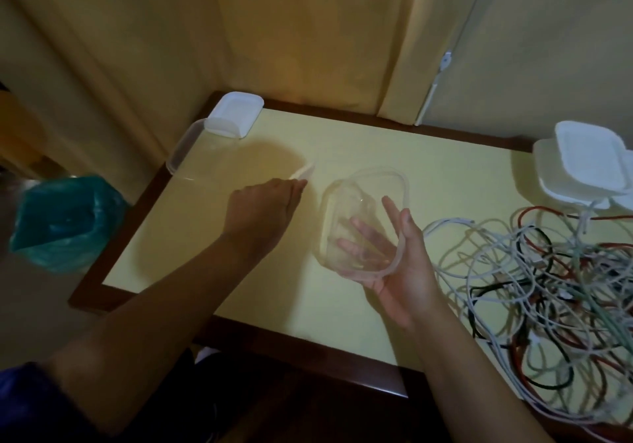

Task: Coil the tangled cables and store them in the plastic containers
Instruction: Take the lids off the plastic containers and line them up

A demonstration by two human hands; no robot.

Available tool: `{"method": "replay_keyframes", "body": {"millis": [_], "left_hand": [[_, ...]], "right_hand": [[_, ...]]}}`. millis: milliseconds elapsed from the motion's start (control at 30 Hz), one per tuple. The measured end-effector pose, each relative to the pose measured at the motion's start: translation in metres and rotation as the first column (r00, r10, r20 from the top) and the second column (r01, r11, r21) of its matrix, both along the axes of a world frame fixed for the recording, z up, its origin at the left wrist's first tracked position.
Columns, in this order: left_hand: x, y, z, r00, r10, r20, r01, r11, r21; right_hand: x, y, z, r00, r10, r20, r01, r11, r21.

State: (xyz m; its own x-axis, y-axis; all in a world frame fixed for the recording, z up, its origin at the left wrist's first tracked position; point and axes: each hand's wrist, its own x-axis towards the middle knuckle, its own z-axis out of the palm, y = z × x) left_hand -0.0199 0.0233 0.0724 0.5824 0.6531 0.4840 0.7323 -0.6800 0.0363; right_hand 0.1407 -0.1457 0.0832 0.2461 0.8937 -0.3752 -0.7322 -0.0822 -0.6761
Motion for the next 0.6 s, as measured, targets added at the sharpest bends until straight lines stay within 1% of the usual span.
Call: {"method": "replay_keyframes", "body": {"millis": [133, 200, 267, 333, 400, 533, 600], "left_hand": [[0.018, 0.021, -0.035, 0.987, -0.048, -0.151, 0.048, 0.999, 0.001], [0.03, 0.036, -0.046, 0.97, -0.003, -0.245, -0.015, 0.997, -0.072], [0.044, 0.055, -0.052, 0.941, 0.074, -0.33, -0.128, 0.982, -0.142], [0.059, 0.076, -0.054, 0.938, 0.116, -0.326, -0.188, 0.962, -0.198], [0.072, 0.098, -0.054, 0.941, 0.135, -0.311, -0.214, 0.947, -0.237], [0.09, 0.13, -0.055, 0.93, 0.167, -0.327, -0.257, 0.933, -0.253], [0.095, 0.14, -0.055, 0.921, 0.181, -0.346, -0.276, 0.928, -0.25]], "right_hand": [[0.007, 0.003, -0.007, 0.999, -0.046, -0.017, 0.045, 0.999, -0.019], [0.012, 0.004, -0.013, 0.998, -0.046, -0.033, 0.045, 0.999, -0.028], [0.017, 0.005, -0.017, 0.998, -0.035, -0.052, 0.035, 0.999, -0.011], [0.022, 0.007, -0.019, 0.997, -0.032, -0.075, 0.032, 0.999, -0.003], [0.026, 0.008, -0.02, 0.995, -0.03, -0.098, 0.029, 1.0, -0.003], [0.029, 0.011, -0.023, 0.998, -0.016, -0.062, 0.015, 1.0, -0.012], [0.03, 0.013, -0.024, 0.997, -0.01, -0.074, 0.008, 1.0, -0.026]]}}
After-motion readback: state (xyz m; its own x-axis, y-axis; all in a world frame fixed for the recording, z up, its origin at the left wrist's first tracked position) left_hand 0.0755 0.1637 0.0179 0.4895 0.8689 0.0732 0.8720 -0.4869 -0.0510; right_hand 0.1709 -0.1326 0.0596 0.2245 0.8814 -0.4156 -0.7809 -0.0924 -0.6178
